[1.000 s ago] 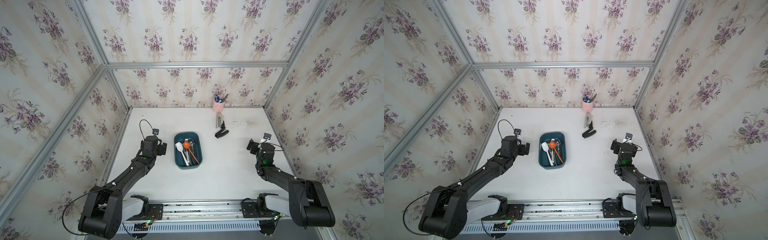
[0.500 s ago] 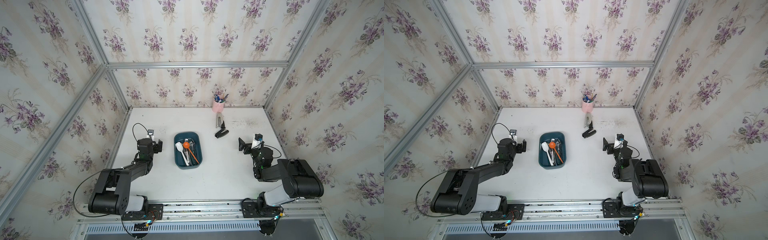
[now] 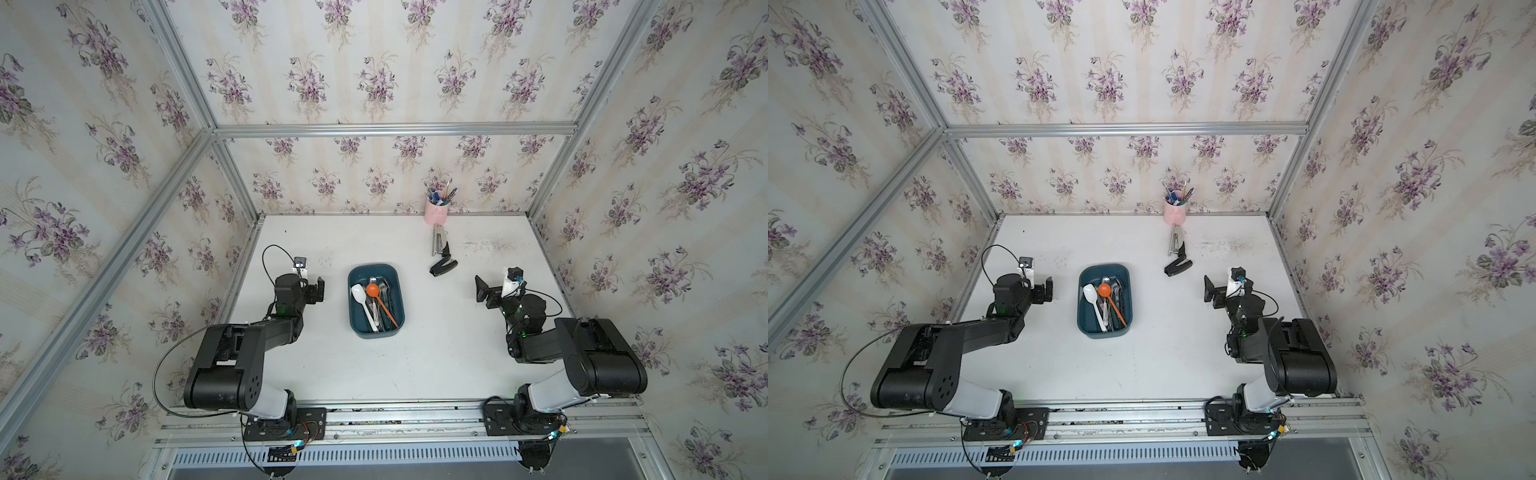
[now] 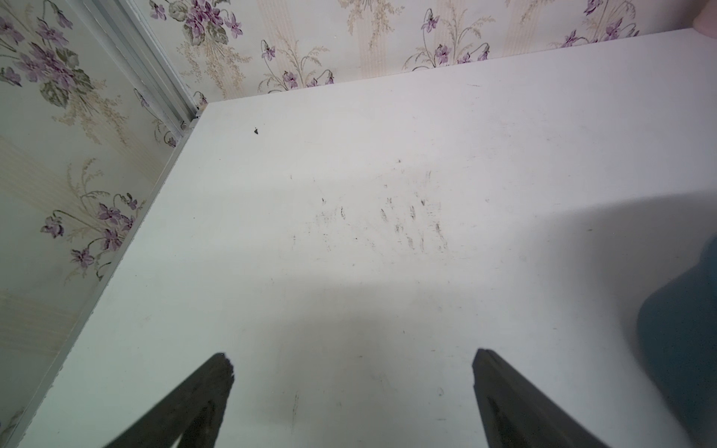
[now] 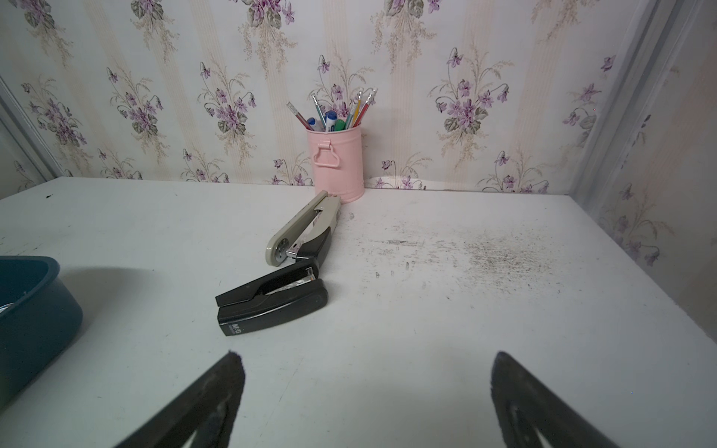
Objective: Put the spoon into the storage box
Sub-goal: Reset both arms
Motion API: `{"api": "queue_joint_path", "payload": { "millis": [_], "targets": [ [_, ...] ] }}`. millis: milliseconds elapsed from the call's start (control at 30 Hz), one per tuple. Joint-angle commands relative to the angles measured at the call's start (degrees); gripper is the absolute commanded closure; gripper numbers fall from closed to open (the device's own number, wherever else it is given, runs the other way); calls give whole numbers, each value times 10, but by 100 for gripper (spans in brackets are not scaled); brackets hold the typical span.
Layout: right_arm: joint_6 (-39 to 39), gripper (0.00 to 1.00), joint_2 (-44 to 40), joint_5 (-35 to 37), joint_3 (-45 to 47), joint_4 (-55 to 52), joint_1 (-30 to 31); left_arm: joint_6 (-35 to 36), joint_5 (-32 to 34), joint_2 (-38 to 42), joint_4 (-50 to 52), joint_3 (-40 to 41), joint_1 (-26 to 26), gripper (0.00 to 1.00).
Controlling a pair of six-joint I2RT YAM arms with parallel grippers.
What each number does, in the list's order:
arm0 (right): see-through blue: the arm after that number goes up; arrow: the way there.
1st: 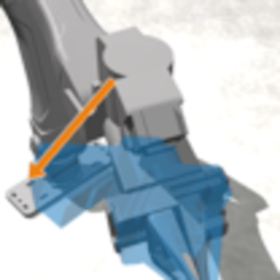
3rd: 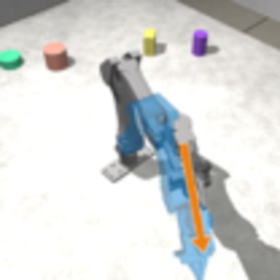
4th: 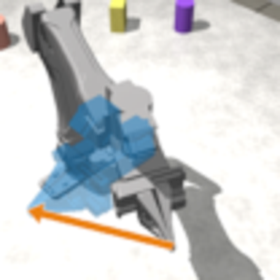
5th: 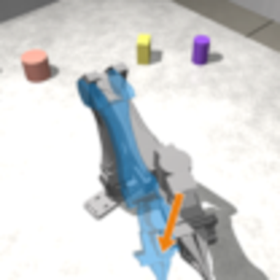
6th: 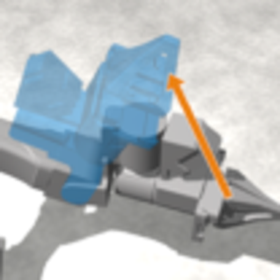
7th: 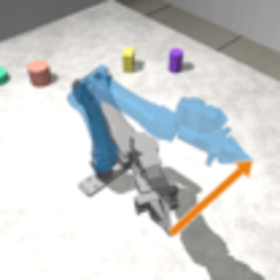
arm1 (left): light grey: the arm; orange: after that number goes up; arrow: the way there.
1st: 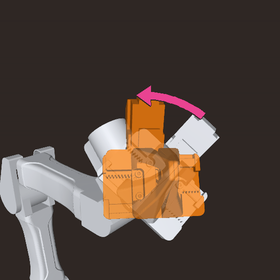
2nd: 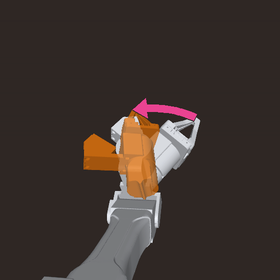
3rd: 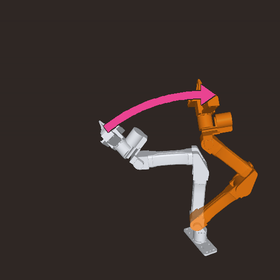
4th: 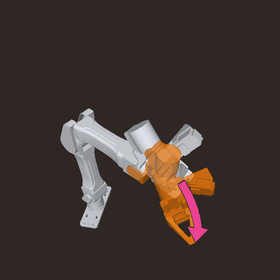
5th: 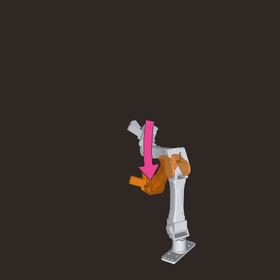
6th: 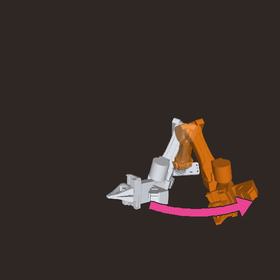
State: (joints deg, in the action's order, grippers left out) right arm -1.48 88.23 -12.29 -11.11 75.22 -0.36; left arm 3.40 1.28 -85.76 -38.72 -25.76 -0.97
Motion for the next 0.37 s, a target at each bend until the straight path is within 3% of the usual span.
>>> {"api": "queue_joint_path", "payload": {
  "millis": [0,333],
  "targets": [
    [-1,0,1,8,-4,14,1,-4,-7,-1,-6,-4,1,0],
    [-2,0,0,15,-2,16,4,-6,-18,-3,1,-10,7,0]
  ]
}}
